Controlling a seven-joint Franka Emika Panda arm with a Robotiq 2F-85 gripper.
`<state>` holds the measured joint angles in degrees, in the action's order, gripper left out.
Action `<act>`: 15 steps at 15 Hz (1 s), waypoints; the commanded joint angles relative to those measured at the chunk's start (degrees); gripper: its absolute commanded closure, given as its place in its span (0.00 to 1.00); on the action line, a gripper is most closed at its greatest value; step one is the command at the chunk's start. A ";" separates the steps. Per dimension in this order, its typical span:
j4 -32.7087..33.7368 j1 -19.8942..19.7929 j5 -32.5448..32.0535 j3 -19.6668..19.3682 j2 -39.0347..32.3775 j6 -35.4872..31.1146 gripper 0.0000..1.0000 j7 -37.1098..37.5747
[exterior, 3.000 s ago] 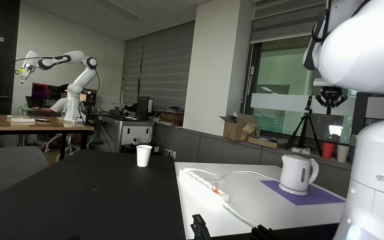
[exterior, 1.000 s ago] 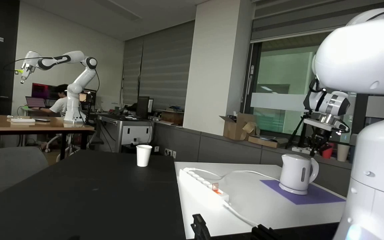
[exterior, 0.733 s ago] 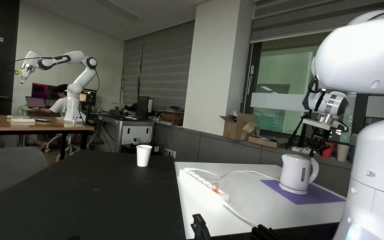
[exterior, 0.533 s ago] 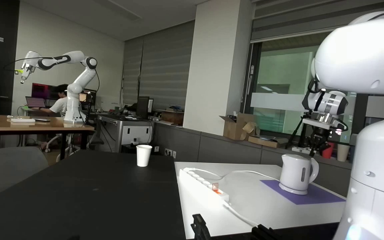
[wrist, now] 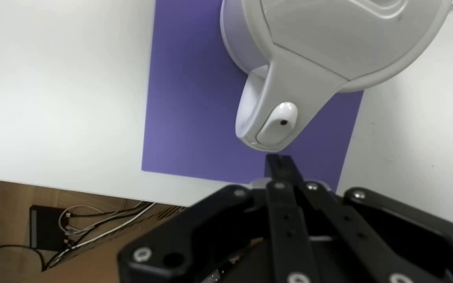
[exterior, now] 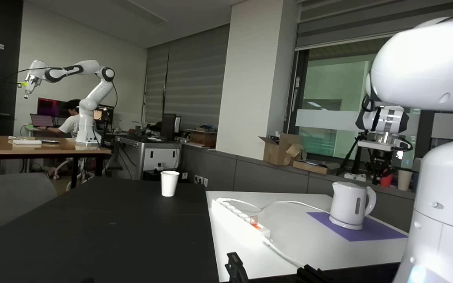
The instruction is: Turn on the kettle
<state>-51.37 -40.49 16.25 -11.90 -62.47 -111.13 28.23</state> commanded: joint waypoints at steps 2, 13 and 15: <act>5.23 0.27 -1.99 -0.95 -3.04 2.98 1.00 3.44; 4.10 1.75 -2.14 -1.20 -2.76 2.57 1.00 3.18; 4.11 1.90 -2.11 -1.19 -2.83 2.91 1.00 3.18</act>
<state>-49.91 -38.90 14.63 -12.51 -64.29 -110.33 29.22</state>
